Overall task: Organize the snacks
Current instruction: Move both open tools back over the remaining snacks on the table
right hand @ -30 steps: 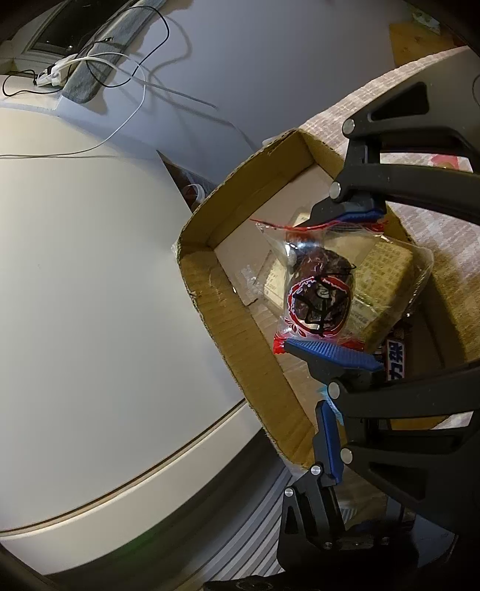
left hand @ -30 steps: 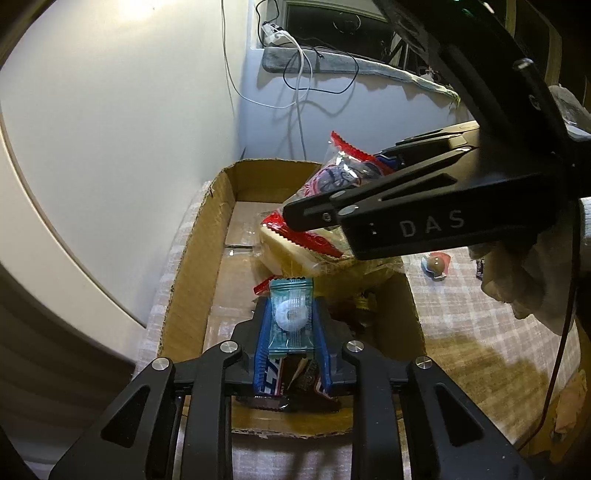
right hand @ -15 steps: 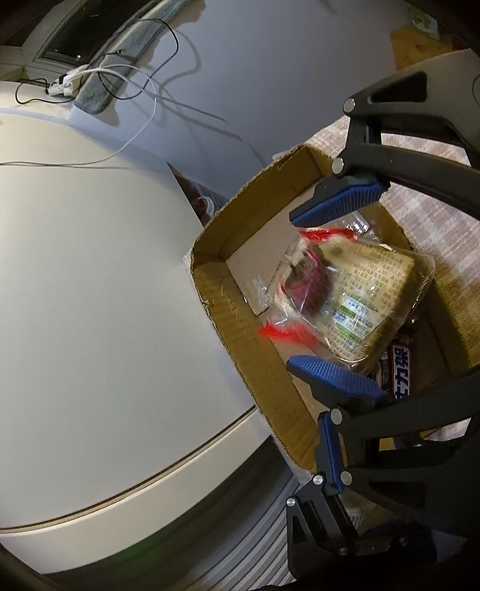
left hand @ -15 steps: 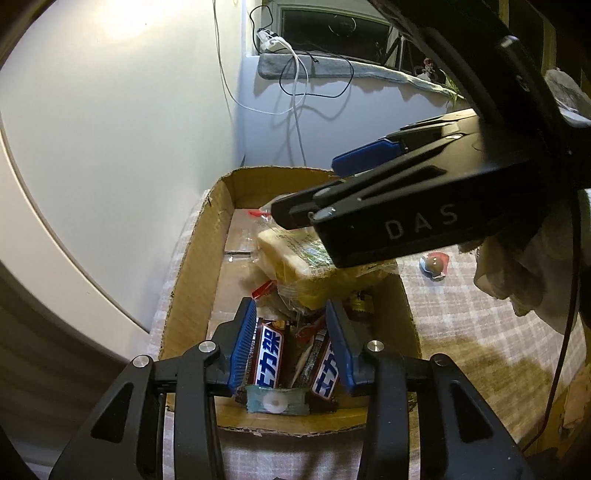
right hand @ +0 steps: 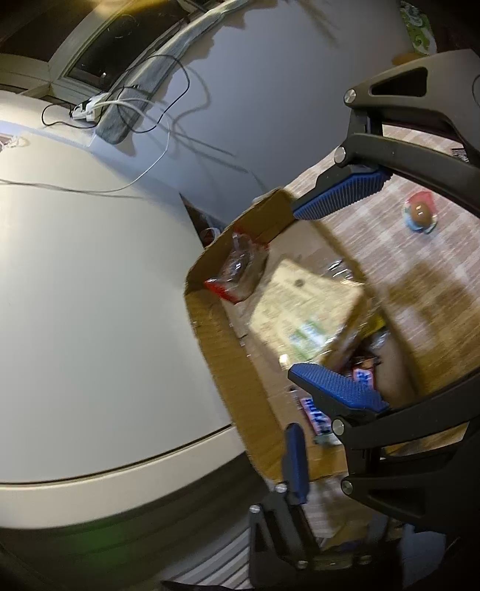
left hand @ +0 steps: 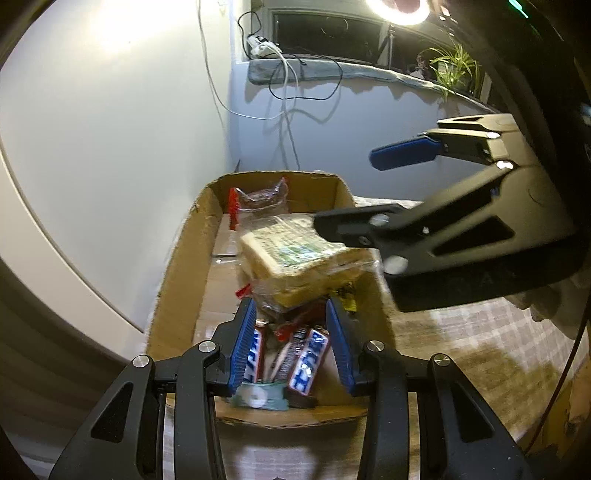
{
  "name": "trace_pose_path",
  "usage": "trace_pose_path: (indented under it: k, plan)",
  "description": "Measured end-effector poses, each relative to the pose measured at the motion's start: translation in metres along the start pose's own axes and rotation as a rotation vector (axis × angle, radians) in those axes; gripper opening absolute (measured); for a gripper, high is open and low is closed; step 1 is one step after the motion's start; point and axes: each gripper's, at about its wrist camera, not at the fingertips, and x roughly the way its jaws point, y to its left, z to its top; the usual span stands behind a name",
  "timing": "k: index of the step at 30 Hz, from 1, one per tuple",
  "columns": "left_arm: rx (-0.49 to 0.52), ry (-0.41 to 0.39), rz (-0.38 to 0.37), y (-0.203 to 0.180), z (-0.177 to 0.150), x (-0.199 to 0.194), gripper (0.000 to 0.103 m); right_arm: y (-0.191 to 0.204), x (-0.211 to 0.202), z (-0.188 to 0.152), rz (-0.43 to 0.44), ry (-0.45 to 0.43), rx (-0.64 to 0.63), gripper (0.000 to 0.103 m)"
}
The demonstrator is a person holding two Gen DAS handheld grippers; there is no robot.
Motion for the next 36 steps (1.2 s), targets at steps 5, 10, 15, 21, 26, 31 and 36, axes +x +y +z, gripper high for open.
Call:
trace_pose_path:
  k: [5,10,15,21,26,31,36]
  plan:
    - [0.022,0.005,-0.017,-0.019,0.003,0.001,0.038,-0.018,-0.012,-0.025,-0.015,0.002,0.032,0.083]
    - [0.064,0.004,-0.05,-0.047,0.007,0.004,0.038,-0.056,-0.031,-0.059,0.003,0.002,0.114,0.083]
    - [0.096,0.015,-0.095,-0.077,0.011,0.014,0.038,-0.092,-0.042,-0.096,0.007,0.018,0.176,0.083]
    - [0.127,0.057,-0.144,-0.112,0.019,0.041,0.038,-0.117,-0.038,-0.146,-0.005,0.091,0.188,0.083]
    - [0.128,0.097,-0.167,-0.129,0.025,0.064,0.038,-0.136,-0.028,-0.177,0.002,0.144,0.238,0.083]
    - [0.121,0.128,-0.179,-0.139,0.031,0.087,0.038,-0.156,-0.019,-0.199,0.037,0.166,0.336,0.083]
    - [0.117,0.139,-0.164,-0.145,0.038,0.105,0.038,-0.164,-0.012,-0.208,0.059,0.169,0.378,0.083]
